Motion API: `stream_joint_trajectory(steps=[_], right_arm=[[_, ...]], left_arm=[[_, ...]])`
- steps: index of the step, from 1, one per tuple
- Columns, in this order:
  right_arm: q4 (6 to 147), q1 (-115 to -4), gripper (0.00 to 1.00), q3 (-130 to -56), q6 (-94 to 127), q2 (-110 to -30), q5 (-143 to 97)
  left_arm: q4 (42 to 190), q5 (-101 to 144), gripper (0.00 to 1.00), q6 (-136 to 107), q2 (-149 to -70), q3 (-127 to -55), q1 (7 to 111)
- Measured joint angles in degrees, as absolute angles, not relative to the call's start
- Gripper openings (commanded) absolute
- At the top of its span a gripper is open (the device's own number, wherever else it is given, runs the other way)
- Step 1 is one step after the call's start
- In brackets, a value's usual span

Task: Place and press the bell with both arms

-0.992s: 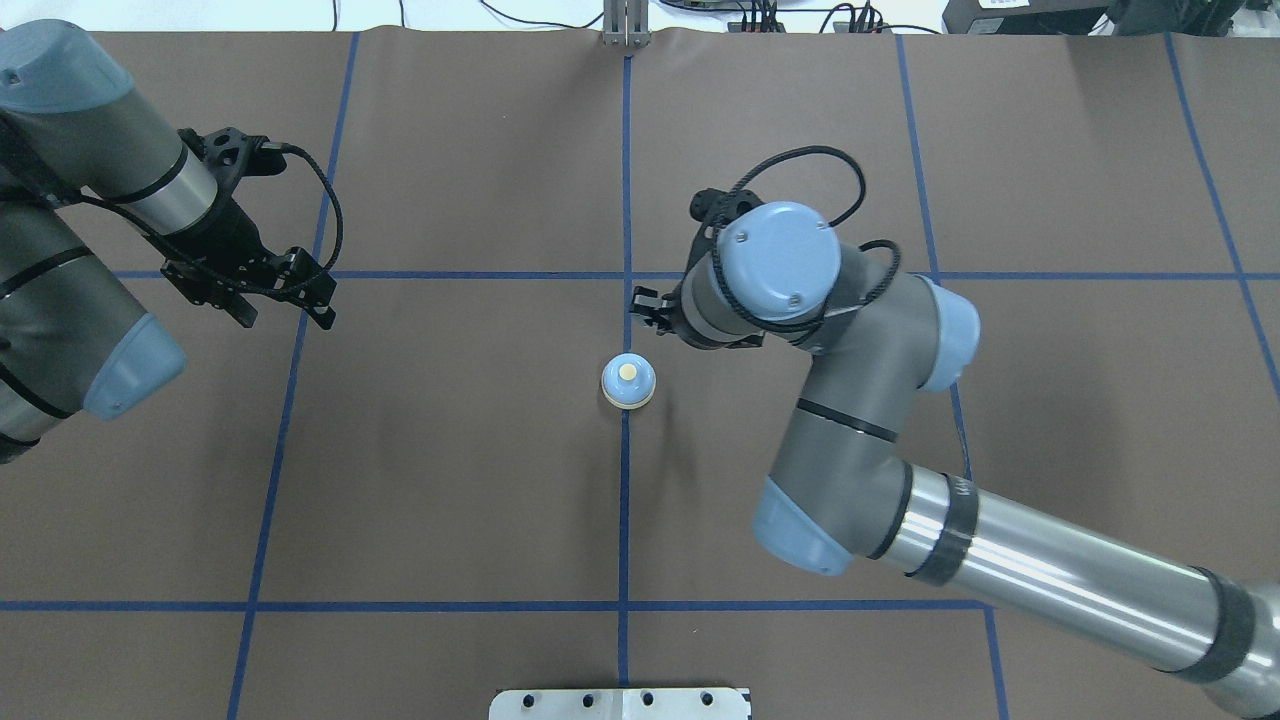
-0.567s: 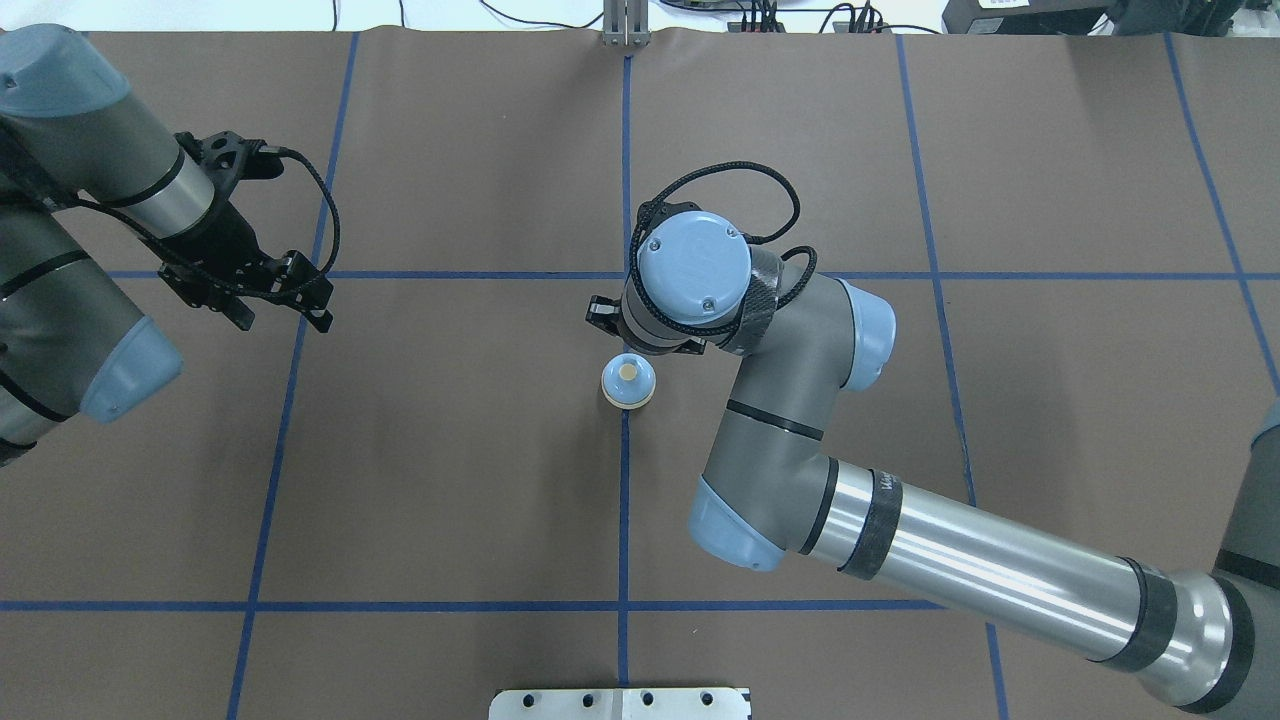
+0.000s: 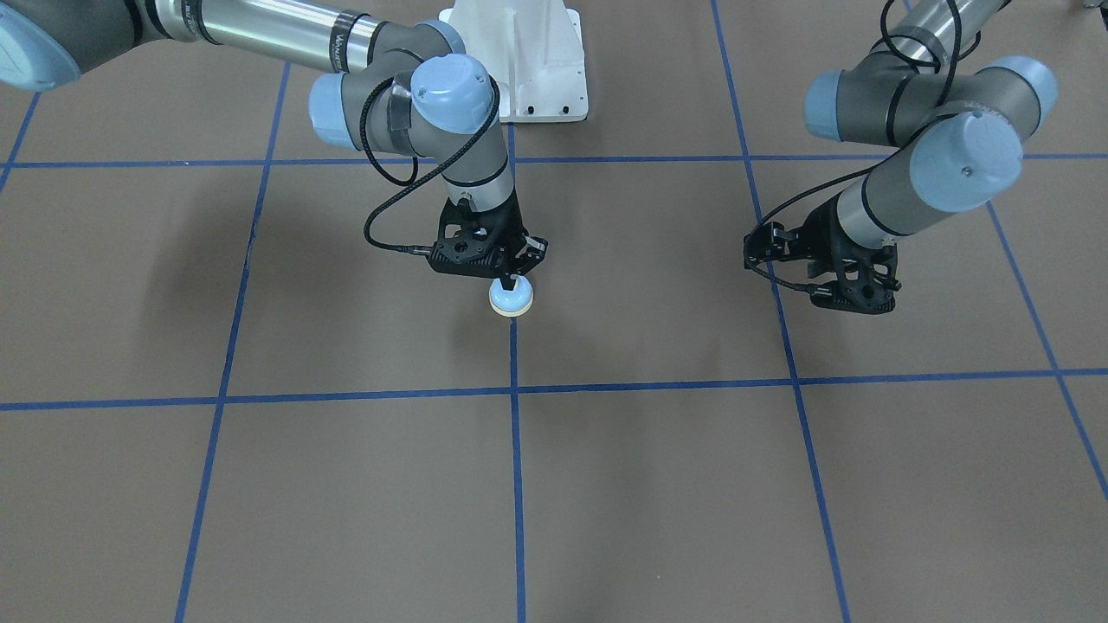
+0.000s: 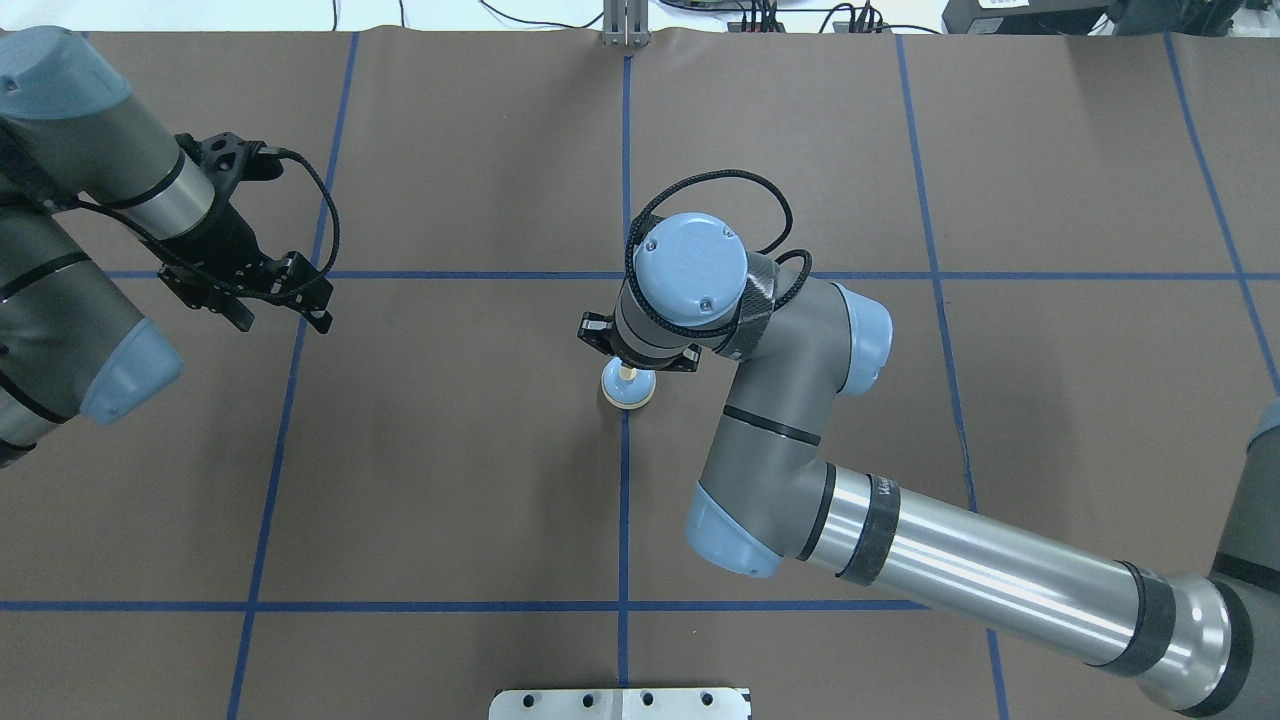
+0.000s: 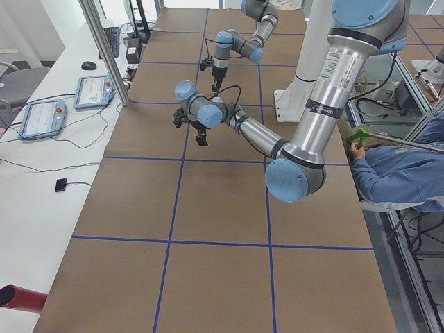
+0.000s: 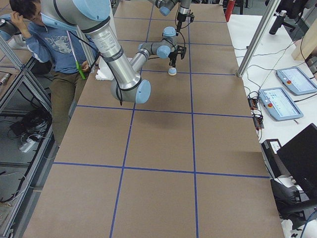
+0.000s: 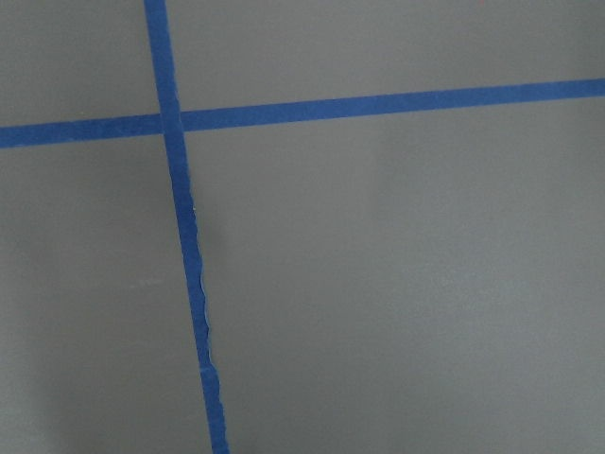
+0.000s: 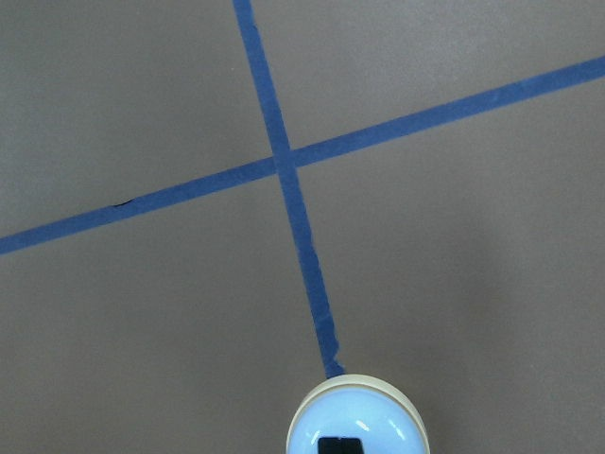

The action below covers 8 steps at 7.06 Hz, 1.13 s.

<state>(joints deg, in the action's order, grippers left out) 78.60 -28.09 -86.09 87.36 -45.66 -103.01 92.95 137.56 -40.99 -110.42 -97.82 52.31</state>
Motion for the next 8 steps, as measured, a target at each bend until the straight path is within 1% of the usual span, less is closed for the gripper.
stream_joint_trajectory(steps=[6, 7, 8], right_arm=[[78.45, -27.00, 0.00, -86.23, 87.30, -46.28, -103.47], [79.26, -28.07, 0.00, -87.86, 87.29, -46.54, -105.41], [81.61, -30.30, 0.00, -91.39, 87.14, -47.68, -108.35]], left_arm=[[92.91, 137.30, 0.99, -41.13, -110.33, -97.86, 52.30], [92.91, 137.34, 0.99, -41.13, -110.33, -97.88, 52.29], [92.90, 137.38, 0.99, -41.13, -110.35, -97.93, 52.29]])
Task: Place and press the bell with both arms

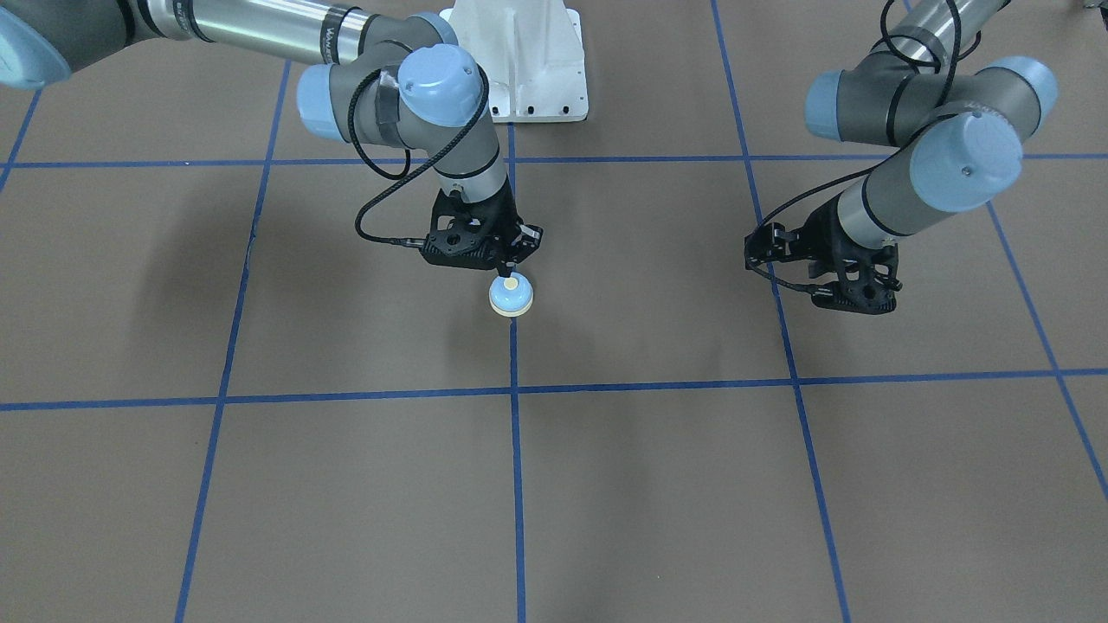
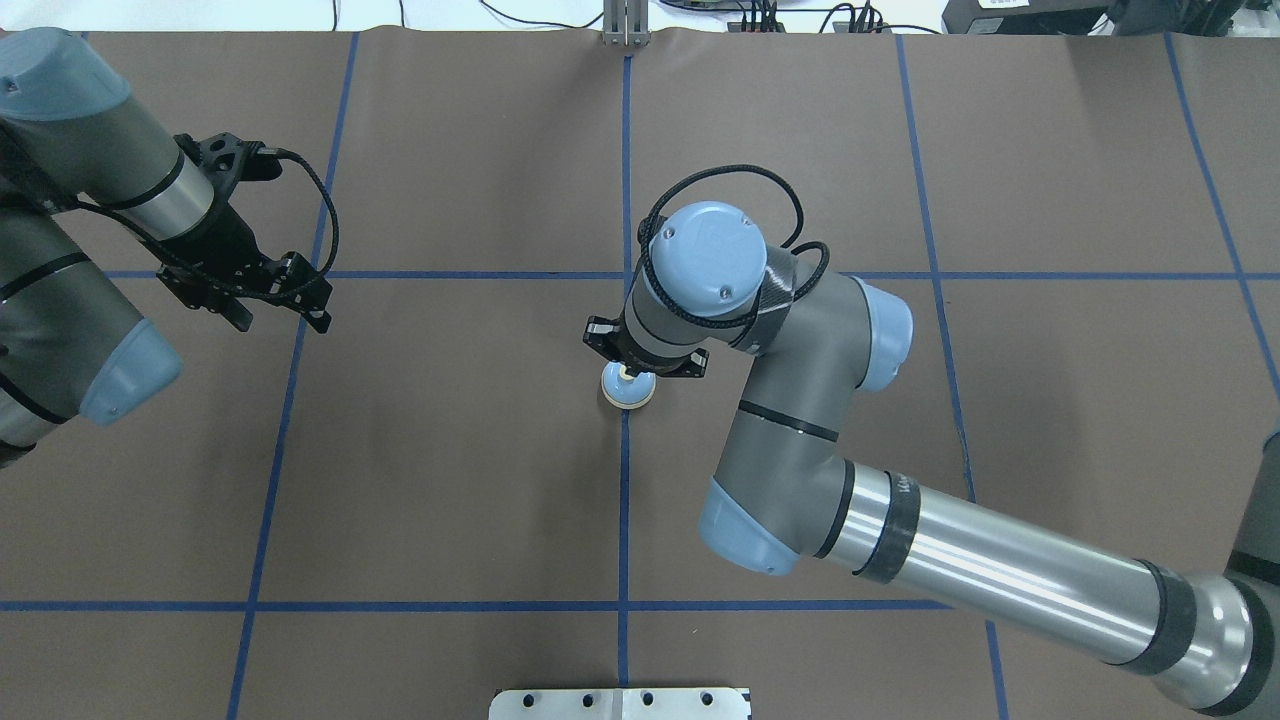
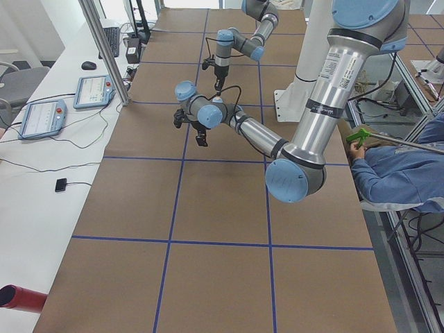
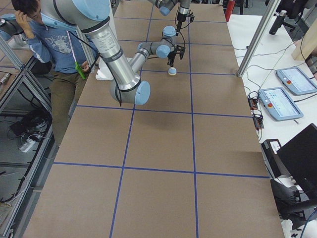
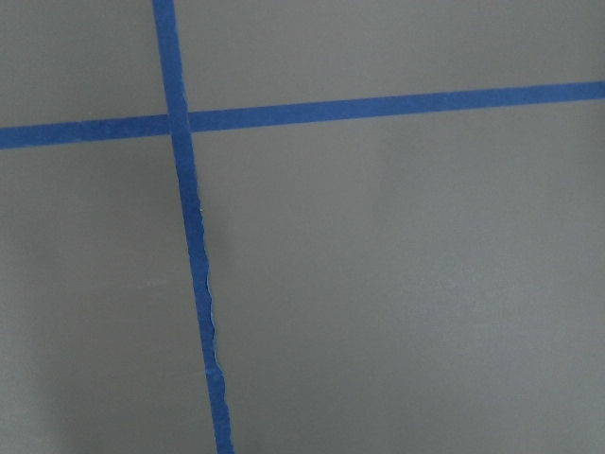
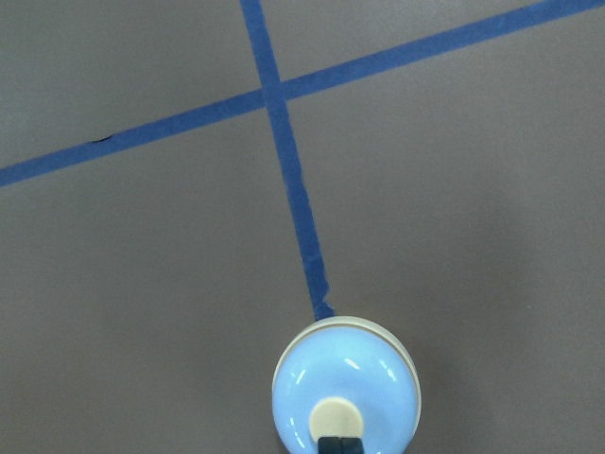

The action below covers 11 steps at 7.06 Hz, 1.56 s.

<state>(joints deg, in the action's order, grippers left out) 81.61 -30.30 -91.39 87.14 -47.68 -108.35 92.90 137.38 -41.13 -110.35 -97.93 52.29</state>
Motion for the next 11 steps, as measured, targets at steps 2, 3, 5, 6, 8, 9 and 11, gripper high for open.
stream_joint_trajectory(steps=[2, 3, 5, 6, 8, 9, 11], right_arm=[[86.13, -34.47, 0.00, -101.51, 85.78, -54.57, -111.42], [86.78, -37.02, 0.00, -105.26, 82.51, -59.27, -112.71], [86.71, -45.75, 0.00, -110.24, 68.16, -70.30, -118.30], [86.54, -52.27, 0.00, -111.11, 58.34, -75.75, -122.60], [86.64, -66.34, 0.00, -110.43, 35.63, -85.50, -129.00], [86.83, -72.76, 0.02, -108.82, 25.61, -88.74, -131.28], [87.00, -81.53, 1.00, -103.62, 9.74, -91.89, -134.24]], left_arm=[[92.88, 137.55, 0.99, -41.04, -110.39, -98.17, 52.49], [92.82, 137.69, 0.98, -40.75, -110.37, -98.64, 52.84], [92.78, 137.93, 0.98, -39.76, -108.43, -100.95, 54.51], [92.73, 138.35, 0.98, -37.17, -106.24, -102.28, 56.46], [92.73, 141.46, 0.99, -24.74, -99.55, -103.38, 63.78], [92.77, 142.47, 0.99, -16.88, -95.50, -103.49, 67.93], [92.72, 142.48, 0.99, -4.10, -89.14, -103.05, 76.59]])
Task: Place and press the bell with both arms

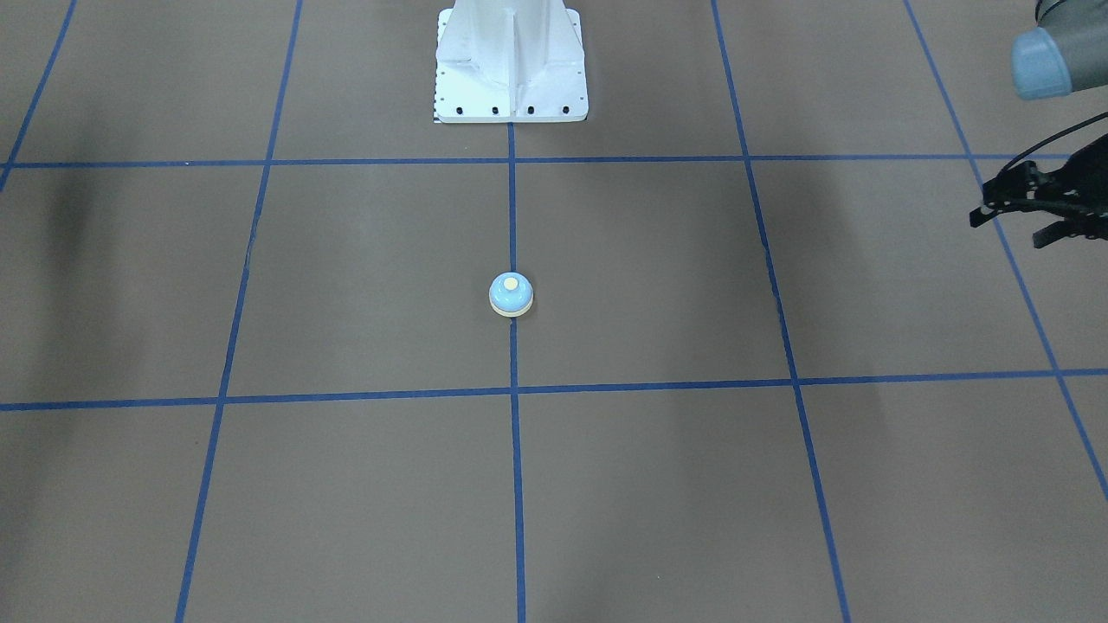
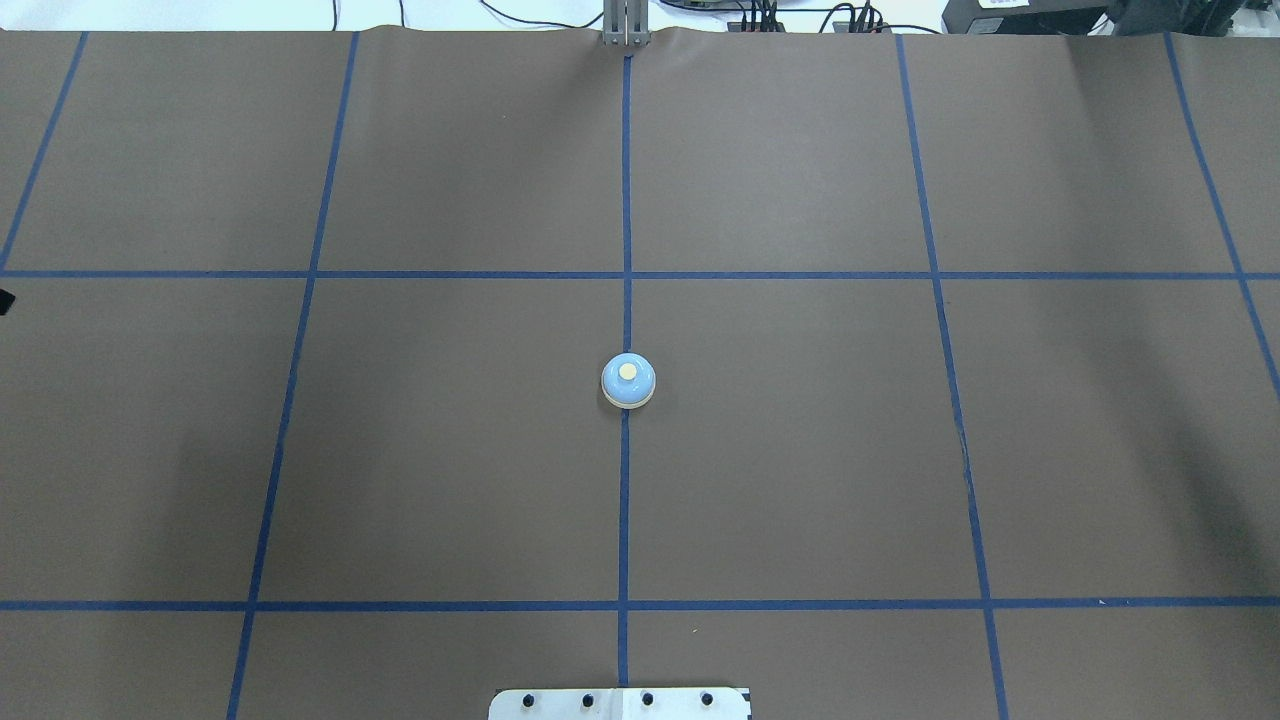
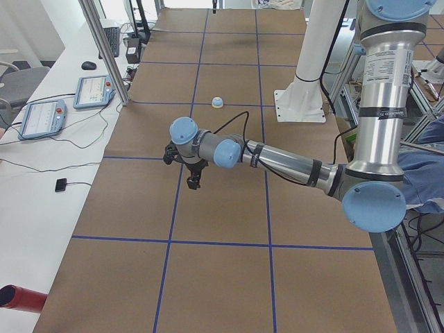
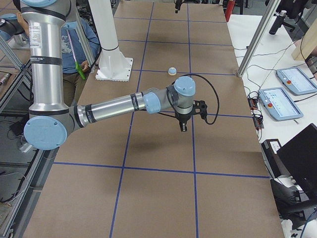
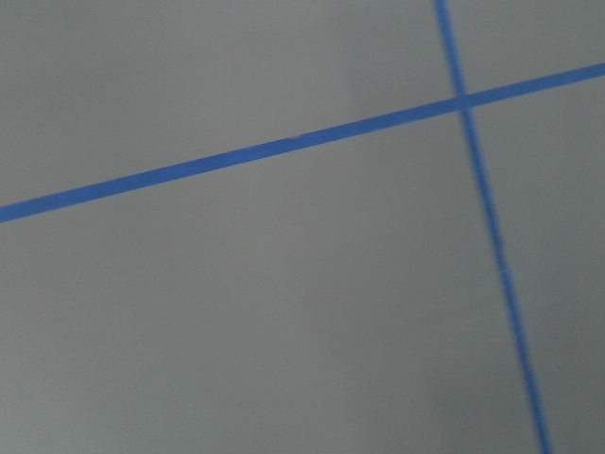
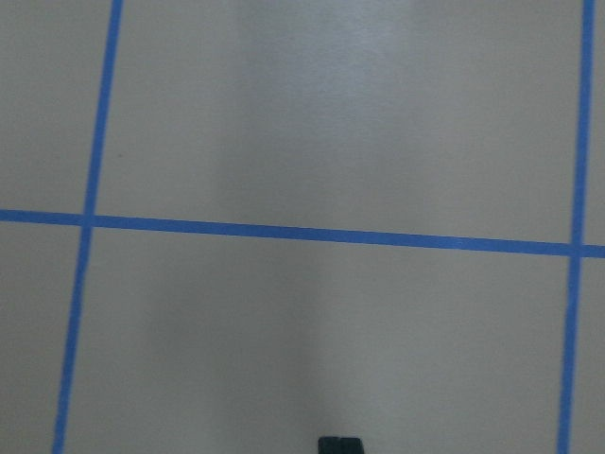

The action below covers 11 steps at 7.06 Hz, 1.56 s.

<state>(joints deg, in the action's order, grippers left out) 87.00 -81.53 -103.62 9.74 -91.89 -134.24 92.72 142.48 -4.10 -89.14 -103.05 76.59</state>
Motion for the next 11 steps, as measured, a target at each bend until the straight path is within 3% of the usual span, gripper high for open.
stream_joint_trajectory(steps=[3, 11], right_arm=[[86.47, -85.95, 1.00, -101.47, 2.70, -94.78, -134.75], [86.97, -86.22, 1.00, -101.72, -1.57, -92.91, -134.17]], left_arm=[[92.18, 137.06, 0.99, 7.34, -85.11, -102.58, 87.78], [89.80, 135.83, 0.99, 7.91, -85.12, -101.50, 89.24]])
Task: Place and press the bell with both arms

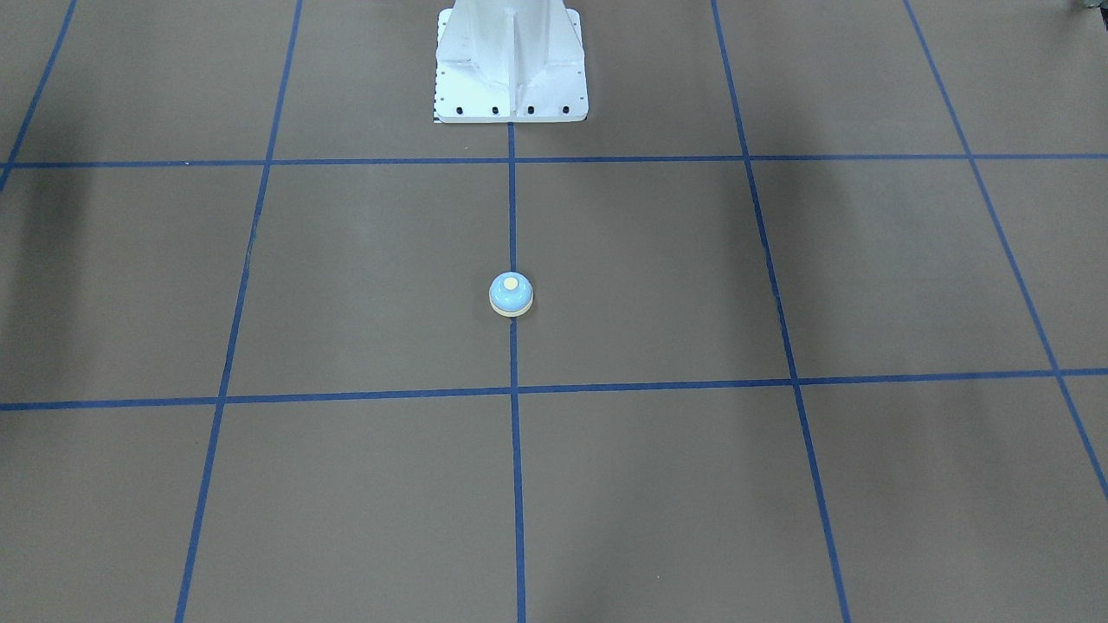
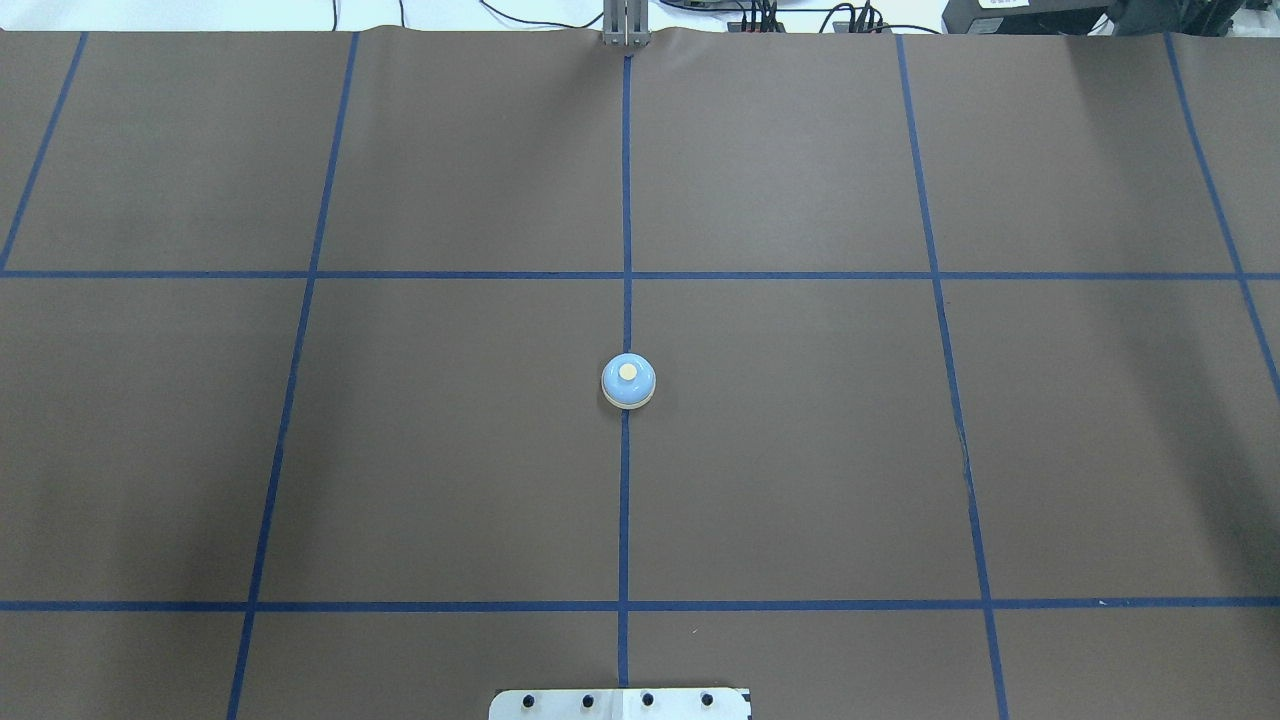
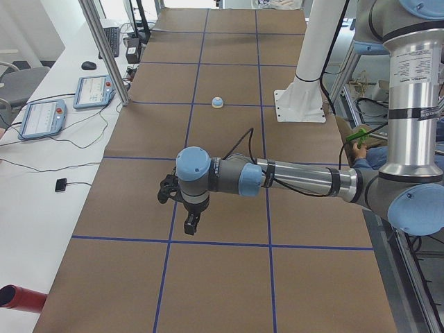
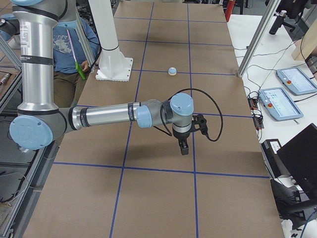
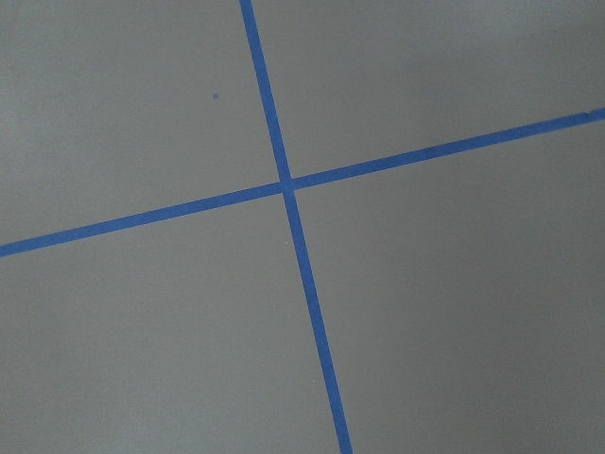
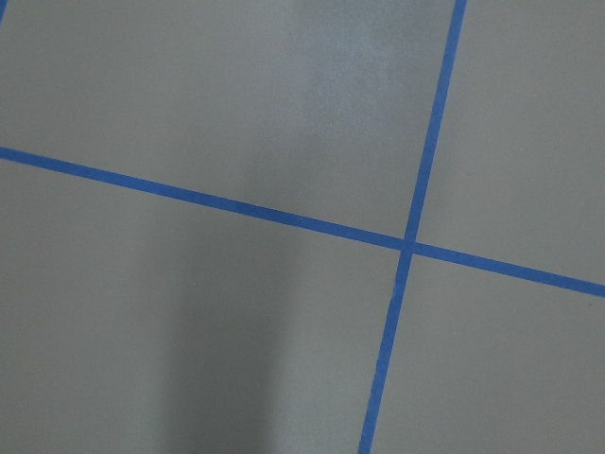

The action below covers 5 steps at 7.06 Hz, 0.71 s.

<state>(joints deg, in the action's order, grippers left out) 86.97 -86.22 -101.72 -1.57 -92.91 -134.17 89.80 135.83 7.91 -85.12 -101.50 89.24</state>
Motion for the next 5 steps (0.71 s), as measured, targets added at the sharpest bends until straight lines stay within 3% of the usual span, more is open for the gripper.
stream_joint_trajectory(steps=[5], right_arm=[[87.00, -85.81, 1.00, -101.41, -1.50, -92.97, -134.03]], left_arm=[[90.10, 135.74, 1.00, 7.82, -83.80, -103.45, 89.30]])
